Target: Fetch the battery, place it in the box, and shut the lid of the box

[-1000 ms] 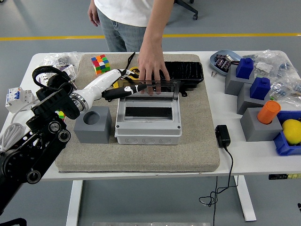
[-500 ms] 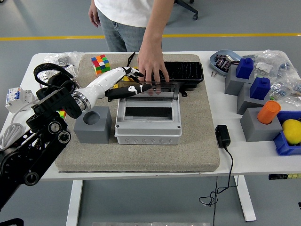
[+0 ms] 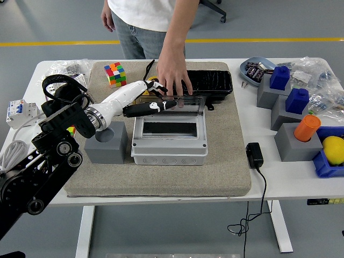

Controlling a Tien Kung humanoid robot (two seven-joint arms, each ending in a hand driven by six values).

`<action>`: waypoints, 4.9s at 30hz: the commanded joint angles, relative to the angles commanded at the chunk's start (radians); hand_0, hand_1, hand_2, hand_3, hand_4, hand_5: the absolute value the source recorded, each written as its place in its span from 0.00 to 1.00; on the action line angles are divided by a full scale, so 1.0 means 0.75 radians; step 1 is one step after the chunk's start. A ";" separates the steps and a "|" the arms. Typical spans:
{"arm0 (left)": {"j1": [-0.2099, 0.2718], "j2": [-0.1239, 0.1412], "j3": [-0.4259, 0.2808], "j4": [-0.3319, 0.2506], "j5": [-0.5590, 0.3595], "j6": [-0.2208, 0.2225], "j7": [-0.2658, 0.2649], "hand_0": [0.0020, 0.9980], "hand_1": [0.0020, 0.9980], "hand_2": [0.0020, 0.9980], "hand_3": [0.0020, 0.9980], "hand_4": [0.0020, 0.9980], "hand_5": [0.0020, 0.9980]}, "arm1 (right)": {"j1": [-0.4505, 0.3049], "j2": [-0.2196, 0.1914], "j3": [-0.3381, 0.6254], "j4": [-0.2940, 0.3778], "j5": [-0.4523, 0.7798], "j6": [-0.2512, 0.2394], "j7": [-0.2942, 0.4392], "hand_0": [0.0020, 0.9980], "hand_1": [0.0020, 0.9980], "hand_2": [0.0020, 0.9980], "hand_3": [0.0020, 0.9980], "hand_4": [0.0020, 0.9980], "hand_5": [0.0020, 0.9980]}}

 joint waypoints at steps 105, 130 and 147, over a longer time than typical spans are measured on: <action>-0.051 0.069 0.166 -0.243 -0.604 -0.279 0.192 1.00 0.95 0.80 0.79 1.00 1.00 | -0.001 -0.027 0.036 -0.007 -0.035 -0.004 -0.014 0.84 0.79 0.77 0.81 1.00 1.00; -0.056 0.061 0.097 -0.051 -0.360 -0.202 0.071 1.00 0.92 0.79 0.78 1.00 1.00 | 0.010 -0.027 0.047 -0.006 -0.038 -0.003 -0.015 0.84 0.79 0.77 0.81 1.00 1.00; -0.026 0.083 0.165 -0.152 -0.456 -0.219 0.080 1.00 0.92 0.79 0.77 1.00 1.00 | 0.014 -0.029 0.050 -0.004 -0.037 -0.002 -0.016 0.84 0.79 0.77 0.81 1.00 1.00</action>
